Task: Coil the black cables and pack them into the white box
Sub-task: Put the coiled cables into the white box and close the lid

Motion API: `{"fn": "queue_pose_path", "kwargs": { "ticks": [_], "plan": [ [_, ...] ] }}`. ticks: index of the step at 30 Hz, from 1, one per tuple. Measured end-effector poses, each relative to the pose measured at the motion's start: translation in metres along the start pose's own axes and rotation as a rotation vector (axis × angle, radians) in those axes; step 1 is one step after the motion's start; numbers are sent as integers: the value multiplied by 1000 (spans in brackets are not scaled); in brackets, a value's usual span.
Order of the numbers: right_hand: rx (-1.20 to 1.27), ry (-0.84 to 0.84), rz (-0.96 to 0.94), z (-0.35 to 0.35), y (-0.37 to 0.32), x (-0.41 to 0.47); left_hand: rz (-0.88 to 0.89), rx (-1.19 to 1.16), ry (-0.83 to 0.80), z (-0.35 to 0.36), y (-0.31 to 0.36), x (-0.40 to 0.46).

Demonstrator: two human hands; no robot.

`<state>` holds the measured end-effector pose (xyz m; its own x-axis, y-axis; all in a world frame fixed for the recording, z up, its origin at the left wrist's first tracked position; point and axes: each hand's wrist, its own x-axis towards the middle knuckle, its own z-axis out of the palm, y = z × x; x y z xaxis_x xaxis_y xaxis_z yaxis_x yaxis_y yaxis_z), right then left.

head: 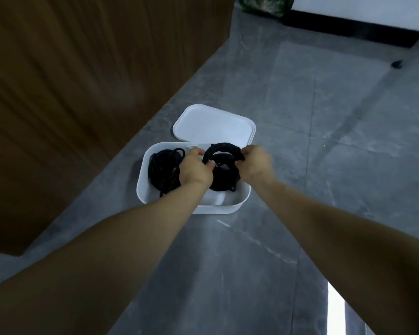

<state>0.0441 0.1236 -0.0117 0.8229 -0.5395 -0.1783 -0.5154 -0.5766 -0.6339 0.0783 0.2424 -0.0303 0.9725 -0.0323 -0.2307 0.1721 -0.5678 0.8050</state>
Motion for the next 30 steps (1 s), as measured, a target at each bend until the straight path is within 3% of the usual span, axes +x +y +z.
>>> {"fn": "queue_pose_path", "kwargs": {
  "ticks": [6, 10, 16, 23, 30],
  "plan": [
    [-228, 17, -154, 21, 15, 13, 159, 173, -9, 17, -17, 18],
    [-248, 9, -218, 29, 19, 12, 141, 187, -20, 17, -25, 21],
    [-205, -107, -111, 2, 9, 14, 94, 297, -159, -4, -1, 24],
    [-73, -104, 55, -60, -27, 3, 178, 276, -272, -44, 36, 13],
    [-153, -151, 4, -95, -54, 46, 197, 284, -261, -54, 73, 41]
  ]
}}
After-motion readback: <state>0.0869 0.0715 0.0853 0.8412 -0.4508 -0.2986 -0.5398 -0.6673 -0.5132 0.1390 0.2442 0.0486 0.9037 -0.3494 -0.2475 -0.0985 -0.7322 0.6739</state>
